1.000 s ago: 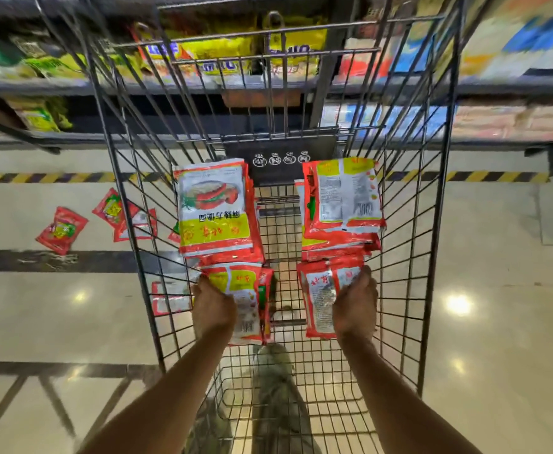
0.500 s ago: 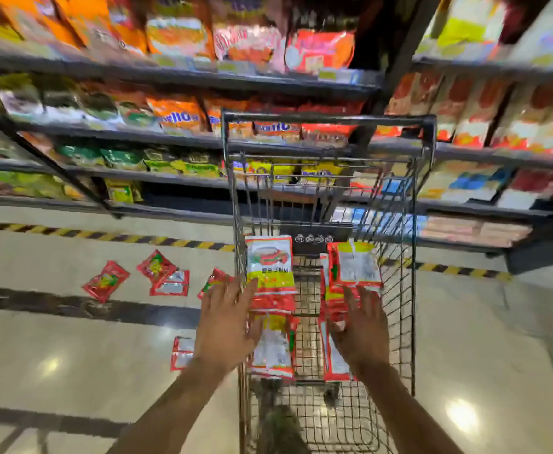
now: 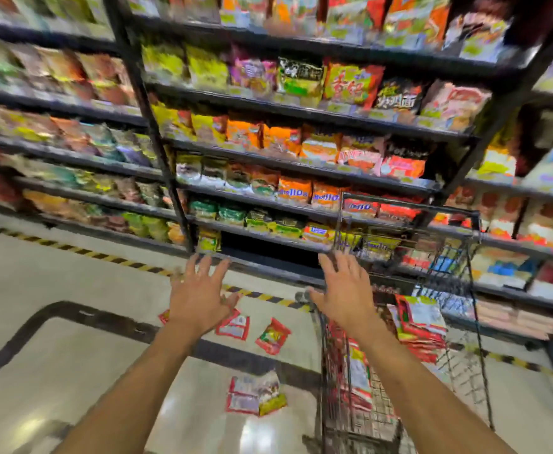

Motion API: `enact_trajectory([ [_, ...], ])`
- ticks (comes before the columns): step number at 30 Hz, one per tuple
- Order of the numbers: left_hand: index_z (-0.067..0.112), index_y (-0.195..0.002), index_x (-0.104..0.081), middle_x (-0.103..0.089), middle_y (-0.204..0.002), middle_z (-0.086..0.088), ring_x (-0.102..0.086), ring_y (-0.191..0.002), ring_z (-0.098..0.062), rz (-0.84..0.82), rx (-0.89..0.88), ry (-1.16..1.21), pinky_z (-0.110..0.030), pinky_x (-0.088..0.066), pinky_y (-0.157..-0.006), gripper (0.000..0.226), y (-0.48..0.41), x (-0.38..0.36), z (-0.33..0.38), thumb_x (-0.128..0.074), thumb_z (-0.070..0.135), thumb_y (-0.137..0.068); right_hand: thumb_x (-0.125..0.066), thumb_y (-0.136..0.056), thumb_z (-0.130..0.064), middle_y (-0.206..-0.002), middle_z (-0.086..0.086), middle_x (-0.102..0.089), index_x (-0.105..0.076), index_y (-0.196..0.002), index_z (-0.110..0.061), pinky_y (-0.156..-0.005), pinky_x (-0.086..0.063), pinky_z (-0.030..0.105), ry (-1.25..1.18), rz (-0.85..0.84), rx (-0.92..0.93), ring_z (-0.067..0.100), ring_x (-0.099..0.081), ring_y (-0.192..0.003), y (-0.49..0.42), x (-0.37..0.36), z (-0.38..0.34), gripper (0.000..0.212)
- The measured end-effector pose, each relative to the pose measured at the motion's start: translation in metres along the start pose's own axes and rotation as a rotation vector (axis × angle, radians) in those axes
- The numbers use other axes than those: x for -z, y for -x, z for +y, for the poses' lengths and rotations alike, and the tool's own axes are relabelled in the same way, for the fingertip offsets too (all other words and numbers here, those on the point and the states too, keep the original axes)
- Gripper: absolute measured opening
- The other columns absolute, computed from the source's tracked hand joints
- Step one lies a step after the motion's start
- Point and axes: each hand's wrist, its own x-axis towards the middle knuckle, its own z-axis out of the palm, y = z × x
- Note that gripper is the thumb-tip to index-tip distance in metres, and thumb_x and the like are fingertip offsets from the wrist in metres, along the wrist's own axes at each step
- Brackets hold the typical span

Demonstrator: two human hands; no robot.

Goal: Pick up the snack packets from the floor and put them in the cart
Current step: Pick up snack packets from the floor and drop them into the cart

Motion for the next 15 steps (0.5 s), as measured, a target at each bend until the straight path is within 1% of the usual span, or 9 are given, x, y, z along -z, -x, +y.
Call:
enact_trajectory([
  [4, 0.041, -0.160, -0.020, -0.021, -0.169, -0.001, -0.019, -0.154, -0.032, 0.048, 0.049, 0.000, -0.058, -0.024, -0.119, 0.083, 0.039, 0.027, -0.082, -0.038, 0.080, -0.089, -0.046, -0.090, -0.074, -0.163, 0.013, -0.031, -0.029, -0.159, -0.029, -0.118, -0.035, 0.053, -0.029, -0.050, 0.050, 0.036, -0.027, -0.151, 0.007, 0.021, -0.088, 0.084],
  [7, 0.042, -0.159, -0.016, -0.017, -0.170, 0.001, -0.017, -0.155, -0.032, 0.034, 0.080, -0.008, -0.059, -0.023, -0.120, 0.083, 0.054, 0.040, -0.134, -0.036, 0.081, -0.089, -0.044, -0.090, -0.076, -0.164, 0.011, -0.030, -0.027, -0.159, -0.029, -0.118, -0.034, 0.053, -0.042, -0.068, 0.089, 0.035, -0.026, -0.151, 0.003, 0.026, -0.142, 0.085],
  [9, 0.043, -0.159, -0.015, -0.015, -0.171, 0.001, -0.017, -0.155, -0.032, 0.042, 0.099, -0.010, -0.058, -0.022, -0.121, 0.082, 0.056, 0.041, -0.163, -0.035, 0.081, -0.089, -0.043, -0.090, -0.076, -0.164, 0.010, -0.029, -0.026, -0.159, -0.029, -0.119, -0.032, 0.053, -0.043, -0.079, 0.104, 0.034, -0.025, -0.152, -0.001, 0.028, -0.173, 0.085],
  [12, 0.043, -0.159, -0.018, -0.018, -0.170, 0.000, -0.019, -0.154, -0.032, 0.051, 0.126, -0.009, -0.059, -0.023, -0.120, 0.082, 0.050, 0.040, -0.201, -0.035, 0.081, -0.089, -0.045, -0.092, -0.075, -0.167, 0.009, -0.025, -0.023, -0.160, -0.030, -0.122, -0.027, 0.052, -0.055, -0.112, 0.115, 0.034, -0.021, -0.154, -0.018, 0.025, -0.209, 0.085],
  [15, 0.043, -0.158, -0.019, -0.017, -0.171, 0.000, -0.017, -0.154, -0.033, 0.037, 0.136, 0.017, -0.060, -0.020, -0.121, 0.080, 0.027, 0.035, -0.231, -0.037, 0.080, -0.090, -0.047, -0.092, -0.075, -0.166, 0.009, -0.027, -0.025, -0.160, -0.029, -0.123, -0.027, 0.052, -0.074, -0.124, 0.119, 0.033, -0.022, -0.154, -0.042, 0.016, -0.235, 0.085],
])
